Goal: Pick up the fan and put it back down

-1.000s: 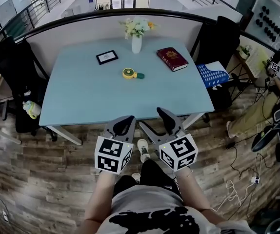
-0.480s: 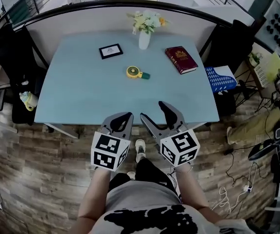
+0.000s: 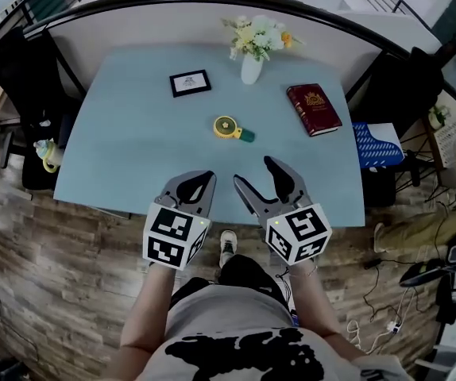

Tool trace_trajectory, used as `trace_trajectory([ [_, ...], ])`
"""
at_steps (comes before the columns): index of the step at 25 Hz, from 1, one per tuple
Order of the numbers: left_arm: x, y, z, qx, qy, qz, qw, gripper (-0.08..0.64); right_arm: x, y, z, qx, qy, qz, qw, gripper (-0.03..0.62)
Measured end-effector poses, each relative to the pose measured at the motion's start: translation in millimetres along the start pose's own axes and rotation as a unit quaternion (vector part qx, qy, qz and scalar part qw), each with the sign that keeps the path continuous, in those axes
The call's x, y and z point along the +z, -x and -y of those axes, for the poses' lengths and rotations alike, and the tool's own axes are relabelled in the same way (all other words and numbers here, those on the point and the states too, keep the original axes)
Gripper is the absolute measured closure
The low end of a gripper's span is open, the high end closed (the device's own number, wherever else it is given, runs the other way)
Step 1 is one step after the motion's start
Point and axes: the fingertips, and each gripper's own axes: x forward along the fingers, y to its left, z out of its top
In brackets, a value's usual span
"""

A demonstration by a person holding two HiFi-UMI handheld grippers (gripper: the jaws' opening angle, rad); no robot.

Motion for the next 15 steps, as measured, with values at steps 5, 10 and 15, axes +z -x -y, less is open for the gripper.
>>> trace_trajectory([
  [5,12,-34,-17,0.017,0.008,-0.005,0.9998,0.549,5,-28,28,0.03,0.002,-0.002,1.0,0.299],
  [10,19,-61,-32,0.031,0.018,-0.007,0.9993,0.549,8,-53,48,0.059,0.008,-0.009,0.998,0.296],
  [15,16,-81,-39,0.041,0.025,-0.014,0.9987,0.549,5,-68,63,0.083,0.018,-0.019,0.996,0.296],
])
